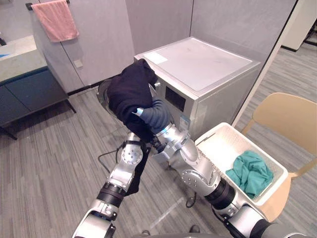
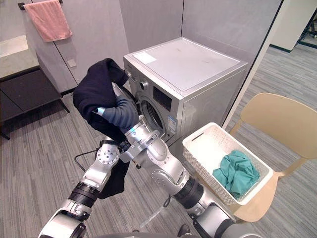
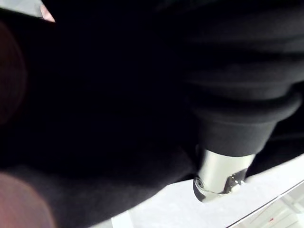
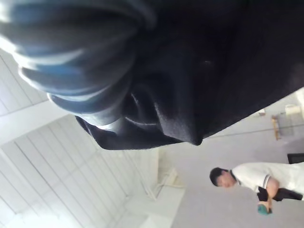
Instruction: Pick up the laundry basket with both hands and put the clothes into the washing machine.
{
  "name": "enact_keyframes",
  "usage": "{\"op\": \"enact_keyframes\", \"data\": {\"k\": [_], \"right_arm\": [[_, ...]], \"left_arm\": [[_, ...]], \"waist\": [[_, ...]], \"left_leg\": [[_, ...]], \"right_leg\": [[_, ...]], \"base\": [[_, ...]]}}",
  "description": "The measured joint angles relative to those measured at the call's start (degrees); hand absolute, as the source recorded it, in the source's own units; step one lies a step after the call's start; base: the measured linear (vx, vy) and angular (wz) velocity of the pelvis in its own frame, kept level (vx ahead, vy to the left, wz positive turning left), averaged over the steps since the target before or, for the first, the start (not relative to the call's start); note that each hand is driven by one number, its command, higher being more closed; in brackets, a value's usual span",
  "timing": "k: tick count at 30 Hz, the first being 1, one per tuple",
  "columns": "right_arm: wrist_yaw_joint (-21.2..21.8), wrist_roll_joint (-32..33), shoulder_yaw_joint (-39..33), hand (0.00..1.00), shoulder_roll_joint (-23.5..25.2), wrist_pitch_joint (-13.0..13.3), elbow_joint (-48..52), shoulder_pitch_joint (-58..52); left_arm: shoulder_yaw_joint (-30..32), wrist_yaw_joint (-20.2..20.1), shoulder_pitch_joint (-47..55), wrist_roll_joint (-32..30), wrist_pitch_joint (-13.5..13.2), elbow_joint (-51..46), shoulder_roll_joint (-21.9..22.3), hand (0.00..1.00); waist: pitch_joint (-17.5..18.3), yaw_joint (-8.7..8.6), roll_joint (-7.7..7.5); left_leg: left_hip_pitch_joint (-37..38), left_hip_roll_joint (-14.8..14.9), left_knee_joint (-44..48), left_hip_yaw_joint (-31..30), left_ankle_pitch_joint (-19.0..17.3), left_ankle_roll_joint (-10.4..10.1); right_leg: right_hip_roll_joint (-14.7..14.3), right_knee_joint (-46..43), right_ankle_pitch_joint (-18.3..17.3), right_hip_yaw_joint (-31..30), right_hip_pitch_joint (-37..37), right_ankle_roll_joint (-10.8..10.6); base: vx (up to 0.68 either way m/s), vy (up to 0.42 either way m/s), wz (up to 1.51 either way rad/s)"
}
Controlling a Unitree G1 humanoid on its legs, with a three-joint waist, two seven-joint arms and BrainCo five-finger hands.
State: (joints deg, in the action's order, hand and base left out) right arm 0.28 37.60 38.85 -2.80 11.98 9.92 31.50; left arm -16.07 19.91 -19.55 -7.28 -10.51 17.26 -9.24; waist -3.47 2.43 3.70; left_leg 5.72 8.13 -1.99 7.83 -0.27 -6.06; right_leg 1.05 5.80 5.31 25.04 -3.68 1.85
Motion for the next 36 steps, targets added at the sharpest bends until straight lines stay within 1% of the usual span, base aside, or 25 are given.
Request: {"op": "enact_keyframes", "data": {"k": [1, 2, 4, 7, 9, 12, 14, 15, 17, 18, 19, 21, 23, 26, 27, 28, 30, 31, 32, 33, 34, 35, 36], "right_arm": [[-0.03, 0.00, 0.04, 1.00, 0.00, 0.00, 0.00, 0.10], [-0.10, -0.04, 0.03, 0.00, -0.04, 0.00, -0.01, 0.10], [-0.14, -0.62, -0.14, 0.00, -0.21, 0.00, -0.01, 0.01], [-0.07, -3.29, -1.49, 0.00, -0.78, 0.02, -0.01, -2.10], [-0.02, -5.65, -4.10, 0.00, -1.52, 0.01, -0.01, -6.49], [0.11, -8.26, -7.16, 0.00, -3.27, 0.00, -0.02, -10.78], [1.00, -13.60, -11.12, 0.00, -5.79, -0.03, -0.04, -15.36], [1.18, -14.73, -12.10, 0.00, -6.48, -0.03, -0.04, -16.32], [1.37, -20.68, -16.46, 0.00, -10.10, -0.02, -0.05, -20.33], [1.37, -21.68, -17.51, 0.00, -10.85, -0.02, -0.08, -21.26], [1.58, -25.73, -21.13, 0.00, -13.29, -0.01, -0.20, -24.70], [2.13, -27.42, -23.03, 0.00, -14.44, -0.01, -0.62, -26.68], [2.57, -30.81, -25.37, 0.00, -16.90, -0.01, -3.27, -29.77], [3.31, -34.37, -26.12, 0.00, -18.46, 0.00, -7.18, -32.66], [3.42, -37.76, -26.11, 0.00, -18.54, -0.02, -9.33, -34.32], [3.45, -39.12, -25.97, 0.00, -18.40, -0.05, -10.43, -34.81], [3.37, -43.47, -25.98, 0.00, -16.16, -0.73, -18.09, -35.56], [3.23, -44.44, -26.01, 0.00, -15.61, -1.17, -19.83, -35.54], [2.45, -46.96, -26.04, 0.00, -14.32, -1.56, -23.90, -35.53], [1.72, -48.78, -26.46, 0.00, -12.70, -1.94, -28.30, -35.44], [1.30, -49.72, -26.76, 0.00, -12.04, -2.09, -29.90, -35.44], [0.67, -50.86, -27.67, 0.00, -10.59, -2.36, -33.42, -35.33], [-0.39, -52.00, -28.43, 0.00, -9.28, -2.68, -37.23, -35.41]], "left_arm": [[-0.32, -0.11, 0.00, 0.01, -0.02, 0.34, 0.11, 1.00], [-0.90, -0.63, 0.04, 0.05, -0.01, 0.97, 0.12, 1.00], [-0.88, -1.00, 0.24, 0.09, 0.00, 1.33, 0.03, 1.00], [0.04, -1.17, 2.03, 0.60, 0.08, 1.33, 0.39, 1.00], [2.08, -1.31, 5.51, 2.02, 0.21, 1.34, 1.81, 1.00], [4.03, -2.12, 9.32, 3.70, 0.30, 1.33, 2.64, 1.00], [6.79, -2.44, 12.14, 5.63, 0.30, 1.31, 3.01, 1.00], [7.43, -2.44, 12.54, 5.64, 0.30, 1.29, 3.04, 1.00], [10.27, -2.61, 14.71, 5.57, 0.28, 0.26, 3.02, 1.00], [10.76, -2.69, 15.16, 5.56, 0.26, -0.05, 3.00, 1.00], [12.39, -3.60, 17.44, 5.51, 0.12, -1.99, 2.99, 1.00], [13.09, -3.79, 18.78, 5.50, -0.04, -2.89, 2.98, 1.00], [14.93, -4.96, 21.33, 5.46, -0.06, -3.47, 2.85, 1.00], [15.72, -5.77, 23.71, 5.47, -0.12, -3.00, 2.71, 1.00], [15.68, -6.34, 24.53, 5.48, -0.26, -1.69, 2.72, 1.00], [15.68, -6.47, 24.79, 5.48, -0.35, -0.71, 2.74, 1.00], [15.63, -7.43, 25.33, 5.47, -0.33, 5.25, 2.73, 1.00], [15.60, -7.52, 25.36, 5.45, -0.27, 6.49, 2.76, 1.00], [15.53, -7.70, 25.51, 5.36, -0.04, 8.88, 2.80, 1.00], [15.48, -8.17, 25.63, 5.33, 0.03, 11.07, 2.86, 1.00], [15.45, -8.53, 25.64, 5.32, 0.05, 11.84, 2.85, 1.00], [15.20, -8.75, 25.70, 5.31, 0.19, 13.01, 2.82, 1.00], [14.80, -8.91, 25.75, 5.18, 0.25, 14.00, 2.86, 1.00]], "waist": [[0.08, 0.05, -0.13], [0.18, 0.21, -0.31], [0.21, 0.17, -0.36], [0.21, 0.06, -0.36], [0.21, -0.03, -0.35], [0.20, -0.01, -0.35], [0.20, 0.02, -0.35], [0.20, 0.02, -0.35], [0.19, -0.05, -0.33], [0.18, -0.03, -0.32], [0.17, -0.06, -0.30], [0.14, -0.05, -0.25], [0.03, -0.06, -0.06], [-0.01, -0.13, 0.01], [-0.03, -0.11, 0.03], [-0.05, -0.12, 0.04], [-0.51, -0.12, 0.16], [-0.68, -0.08, 0.19], [-1.02, -0.07, 0.31], [-1.70, 0.03, 0.56], [-1.92, 0.03, 0.63], [-2.60, 0.00, 0.53], [-3.12, -0.03, -0.06]], "left_leg": [[-0.01, -0.03, -0.01, 0.00, 0.00, 0.00], [-0.02, -0.09, -0.03, -0.02, 0.00, 0.01], [-0.01, -0.18, -0.05, 0.02, 0.01, 0.01], [-0.02, -0.19, -0.17, 0.04, 0.01, 0.02], [-0.05, -0.15, -0.33, 0.04, 0.00, 0.03], [-0.18, -0.15, -0.47, 0.09, 0.01, 0.03], [-0.54, -0.16, -0.92, 0.06, 0.08, 0.14], [-0.50, -0.15, -1.07, 0.04, 0.10, 0.17], [-0.53, -0.16, -1.11, -0.01, 0.11, 0.18], [-0.55, -0.16, -1.11, -0.04, 0.11, 0.18], [-0.78, -0.16, -1.11, -0.17, 0.10, 0.19], [-0.99, -0.16, -1.12, -0.33, 0.10, 0.19], [-1.13, -0.16, -1.18, -0.52, 0.09, 0.19], [-2.26, -0.14, -0.92, -1.17, -0.03, 0.30], [-3.47, -0.13, -0.74, -1.95, -0.10, 0.42], [-4.04, -0.12, -0.52, -2.27, -0.11, 0.45], [-6.15, -0.15, 0.19, -4.10, 0.06, 0.17], [-6.45, -0.16, 0.33, -4.60, 0.11, 0.11], [-7.64, -0.21, 0.99, -5.60, 0.14, 0.07], [-9.21, -0.20, 1.84, -7.16, 0.21, 0.00], [-10.03, -0.25, 2.38, -7.70, 0.27, -0.10], [-11.59, -0.47, 3.08, -7.20, 1.10, 0.28], [-13.24, -1.18, 3.18, -3.29, 3.07, 2.18]], "right_leg": [[0.02, -0.02, 0.02, -0.01, 0.03, -0.02], [0.07, -0.03, 0.04, -0.01, 0.04, -0.04], [0.16, -0.04, 0.05, -0.06, 0.05, -0.06], [0.13, -0.04, 0.04, -0.07, 0.11, -0.07], [0.08, -0.04, 0.02, -0.11, 0.20, -0.09], [0.06, -0.04, 0.02, -0.18, 0.42, -0.10], [0.04, -0.04, -0.05, -0.19, 0.57, -0.20], [0.04, -0.04, -0.07, -0.16, 0.57, -0.22], [0.04, -0.05, -0.14, -0.13, 0.57, -0.31], [0.04, -0.05, -0.16, -0.12, 0.57, -0.34], [0.04, -0.06, -0.36, -0.06, 0.72, -0.61], [0.06, -0.06, -0.50, 0.02, 0.84, -0.81], [0.05, -0.06, -0.69, 0.15, 0.91, -0.98], [0.08, -0.07, -1.04, 0.61, 1.48, -1.19], [0.11, -0.08, -1.25, 1.34, 2.16, -1.30], [0.11, -0.08, -1.55, 1.57, 2.47, -1.59], [0.07, -0.10, -1.82, 3.26, 3.39, -1.34], [0.08, -0.11, -1.91, 3.77, 3.37, -1.22], [0.16, -0.26, -2.18, 5.28, 3.38, -0.97], [0.59, -1.82, -3.20, 7.44, 3.95, -0.93], [0.91, -2.56, -3.84, 8.45, 4.24, -1.00], [2.08, -4.32, -5.21, 10.75, 4.82, -1.23], [3.78, -6.57, -6.83, 13.37, 5.66, -1.53]], "base": [[0.04, 0.036, 0.01], [0.04, 0.037, 0.01], [0.04, 0.042, 0.00], [0.04, 0.036, 0.00], [0.02, 0.013, 0.00], [0.00, 0.000, 0.00], [0.00, 0.000, 0.00], [0.00, 0.000, 0.00], [0.01, 0.016, 0.01], [0.03, 0.032, 0.03], [0.03, 0.030, 0.04], [0.02, 0.019, 0.04], [0.04, 0.028, 0.04], [0.03, 0.021, 0.11], [0.03, 0.014, 0.22], [0.03, 0.006, 0.28], [0.05, -0.001, 0.35], [0.05, -0.003, 0.49], [0.03, -0.004, 0.68], [0.02, -0.006, 0.76], [0.03, 0.001, 0.92], [0.01, 0.034, 1.09], [0.01, 0.050, 1.14]]}}
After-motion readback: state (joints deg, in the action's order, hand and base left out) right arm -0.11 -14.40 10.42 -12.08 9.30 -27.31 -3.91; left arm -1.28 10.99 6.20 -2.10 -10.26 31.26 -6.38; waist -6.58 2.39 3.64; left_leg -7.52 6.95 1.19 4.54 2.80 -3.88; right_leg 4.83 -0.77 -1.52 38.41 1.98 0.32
